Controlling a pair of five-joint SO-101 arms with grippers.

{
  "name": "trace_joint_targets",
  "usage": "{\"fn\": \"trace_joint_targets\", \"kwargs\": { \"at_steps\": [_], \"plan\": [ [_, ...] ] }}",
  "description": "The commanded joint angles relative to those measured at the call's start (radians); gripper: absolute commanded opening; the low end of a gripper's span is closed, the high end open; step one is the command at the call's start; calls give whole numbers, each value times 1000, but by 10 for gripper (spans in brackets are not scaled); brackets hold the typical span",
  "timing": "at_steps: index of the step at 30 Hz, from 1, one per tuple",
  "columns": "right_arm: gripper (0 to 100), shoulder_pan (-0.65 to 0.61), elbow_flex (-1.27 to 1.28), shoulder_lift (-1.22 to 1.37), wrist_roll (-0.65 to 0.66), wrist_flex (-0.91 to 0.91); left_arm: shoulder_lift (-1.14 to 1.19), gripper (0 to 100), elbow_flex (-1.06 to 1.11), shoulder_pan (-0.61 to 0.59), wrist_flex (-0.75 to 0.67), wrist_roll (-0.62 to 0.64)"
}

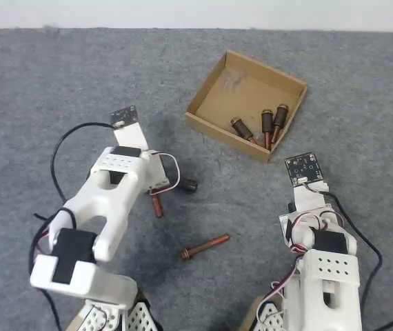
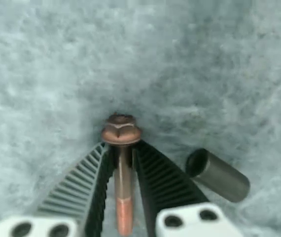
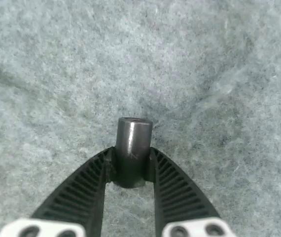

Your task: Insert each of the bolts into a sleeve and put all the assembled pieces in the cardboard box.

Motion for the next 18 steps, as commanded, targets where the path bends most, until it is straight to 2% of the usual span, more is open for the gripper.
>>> {"fn": "trace_joint_targets", "kwargs": {
  "at_steps": [1, 4, 8, 10, 13, 18],
  "plan": [
    [7, 16, -5, 4, 15, -8, -112, 11, -21, -54, 3, -51],
    [7, 16, -5, 4, 15, -13, -193, 11, 30, -83, -38, -173],
    [7, 4, -9, -7, 8, -30, -261, 11, 142, -107, -173, -279],
    [7, -16, -11, -7, 8, -68, -281, 11, 186, -107, -235, -295],
    [7, -24, -14, -7, 14, -148, -298, 11, 208, -103, -247, -296],
    [9, -50, -5, 4, 15, -397, -292, 11, 209, -101, -249, -296]
  ]
}}
